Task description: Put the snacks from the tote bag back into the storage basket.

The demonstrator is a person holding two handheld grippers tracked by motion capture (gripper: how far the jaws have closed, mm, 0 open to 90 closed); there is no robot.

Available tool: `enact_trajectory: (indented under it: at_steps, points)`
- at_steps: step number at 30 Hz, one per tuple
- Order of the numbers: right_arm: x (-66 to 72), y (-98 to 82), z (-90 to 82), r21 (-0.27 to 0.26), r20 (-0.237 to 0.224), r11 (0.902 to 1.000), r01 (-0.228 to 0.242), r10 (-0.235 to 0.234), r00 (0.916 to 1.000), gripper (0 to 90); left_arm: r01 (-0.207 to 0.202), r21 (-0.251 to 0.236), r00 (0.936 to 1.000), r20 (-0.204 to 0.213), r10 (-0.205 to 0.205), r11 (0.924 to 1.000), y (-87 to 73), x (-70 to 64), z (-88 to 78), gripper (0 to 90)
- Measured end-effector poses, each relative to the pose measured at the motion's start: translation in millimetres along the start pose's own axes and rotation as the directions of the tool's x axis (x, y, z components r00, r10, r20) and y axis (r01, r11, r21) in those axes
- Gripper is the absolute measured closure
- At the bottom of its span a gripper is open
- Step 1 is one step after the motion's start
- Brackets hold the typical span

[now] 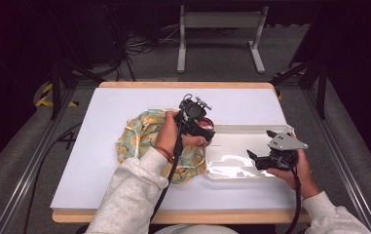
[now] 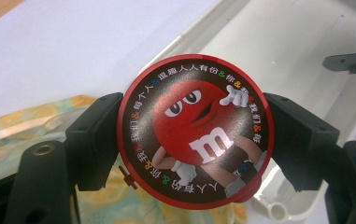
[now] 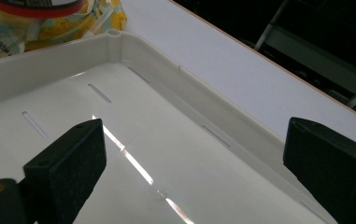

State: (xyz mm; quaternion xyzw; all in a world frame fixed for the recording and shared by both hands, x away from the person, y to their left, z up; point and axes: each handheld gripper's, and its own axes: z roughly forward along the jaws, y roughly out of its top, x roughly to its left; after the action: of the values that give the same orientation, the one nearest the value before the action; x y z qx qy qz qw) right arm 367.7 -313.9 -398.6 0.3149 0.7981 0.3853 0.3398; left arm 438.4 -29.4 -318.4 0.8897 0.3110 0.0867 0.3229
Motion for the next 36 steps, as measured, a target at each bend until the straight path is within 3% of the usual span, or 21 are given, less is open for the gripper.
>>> enact_trajectory:
  at_steps: [14,24,36]
  points:
    - [-0.3,-1.2,0.8,0.003,-0.01,1.0,-0.003,0.003,1.0,6.6,-0.013,0.029,0.9992,0.037,0.012,0.9995,9.7,-17.6,31.4,25.4]
    - [1.4,-1.4,1.5,0.005,-0.022,1.0,0.006,-0.006,0.9997,6.6,-0.018,0.059,0.9977,0.066,0.014,0.9981,8.2,-28.0,51.6,25.4]
    - [3.0,-1.2,1.8,0.006,-0.03,0.9999,0.011,-0.011,0.9995,6.5,-0.019,0.066,0.9964,0.084,0.014,0.9976,6.3,-30.9,62.3,25.4]
